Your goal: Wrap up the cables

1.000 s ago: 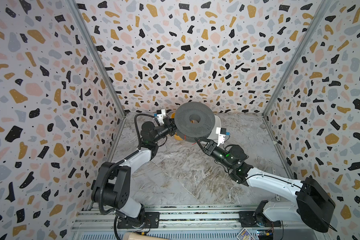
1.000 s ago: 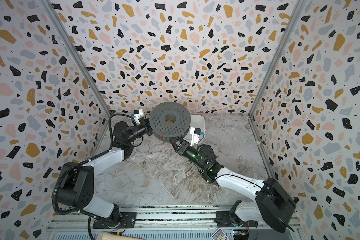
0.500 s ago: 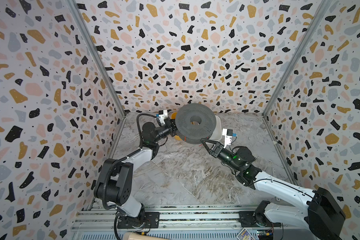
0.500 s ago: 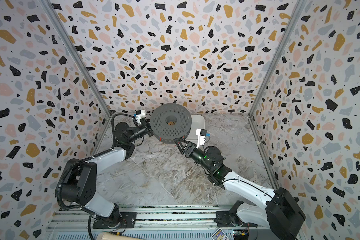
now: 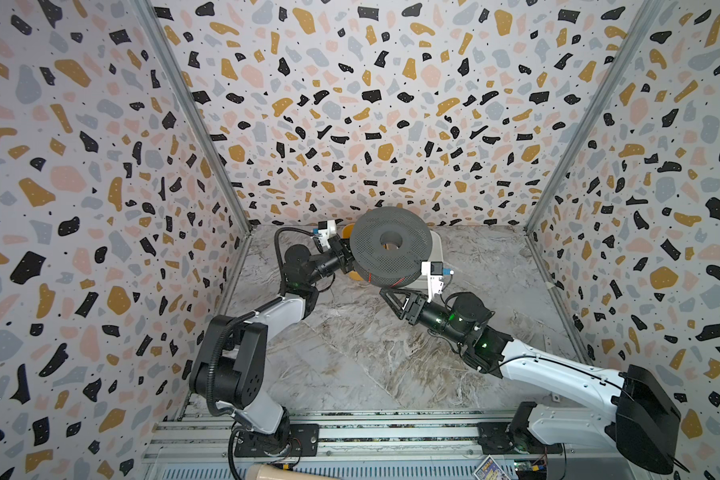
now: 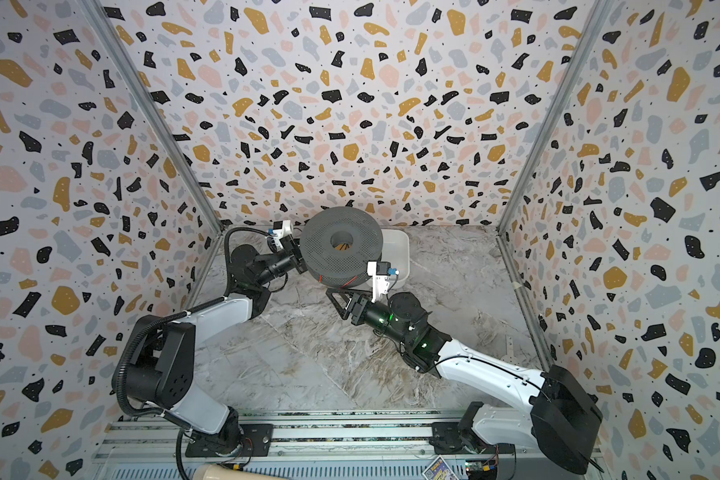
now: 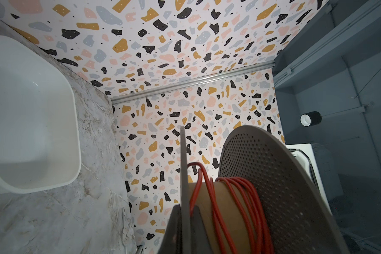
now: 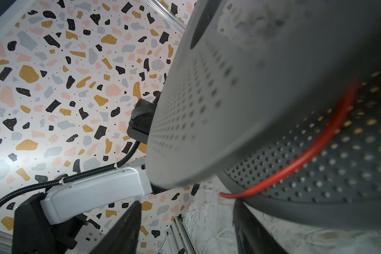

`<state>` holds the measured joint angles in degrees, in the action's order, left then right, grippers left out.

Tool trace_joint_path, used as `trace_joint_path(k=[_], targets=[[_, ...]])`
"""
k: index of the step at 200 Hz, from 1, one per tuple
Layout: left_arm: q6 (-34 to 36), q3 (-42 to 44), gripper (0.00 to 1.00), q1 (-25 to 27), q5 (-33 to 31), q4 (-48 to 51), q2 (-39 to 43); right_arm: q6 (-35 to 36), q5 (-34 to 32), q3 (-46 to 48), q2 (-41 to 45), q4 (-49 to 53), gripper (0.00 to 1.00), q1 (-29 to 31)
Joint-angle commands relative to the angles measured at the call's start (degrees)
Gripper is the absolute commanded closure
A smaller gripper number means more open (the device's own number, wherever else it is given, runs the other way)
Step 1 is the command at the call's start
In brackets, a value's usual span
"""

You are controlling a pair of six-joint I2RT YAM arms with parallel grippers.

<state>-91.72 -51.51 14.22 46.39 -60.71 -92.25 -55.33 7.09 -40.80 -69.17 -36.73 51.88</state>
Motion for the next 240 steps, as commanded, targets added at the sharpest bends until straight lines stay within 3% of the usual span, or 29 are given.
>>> trace_joint_path(k=[1,51,95,125,162,208,240], targets=[[-6.1,-1.9,1.00,0.3,1.9,-13.6,0.6,2.6,-1.8,-0.6,-1.0,6.3,0.33,0.1],[-13.7,-1.7,1.00,-0.2,2.0,-23.2,-2.1,5.7,0.5,0.8,-0.8,6.3,0.33,0.7],[-13.2,-1.4,1.00,-0.8,2.1,-22.2,-2.1,7.8,0.3,3.8,3.0,5.9,0.33,0.9],[-10.7,-1.4,1.00,-0.9,2.5,-19.3,-1.7,10.0,-0.2,4.4,5.8,7.4,0.33,0.9],[-2.1,-0.9,1.00,-0.9,2.9,-8.5,0.3,10.6,-0.5,4.4,10.3,11.7,0.33,0.1],[1.2,-0.5,1.00,-1.0,2.8,-5.0,0.2,9.5,2.5,3.9,17.6,16.9,0.36,-4.6],[1.1,0.2,1.00,-1.0,2.6,-5.7,-0.3,8.1,9.5,2.6,20.1,18.4,0.38,-12.6]])
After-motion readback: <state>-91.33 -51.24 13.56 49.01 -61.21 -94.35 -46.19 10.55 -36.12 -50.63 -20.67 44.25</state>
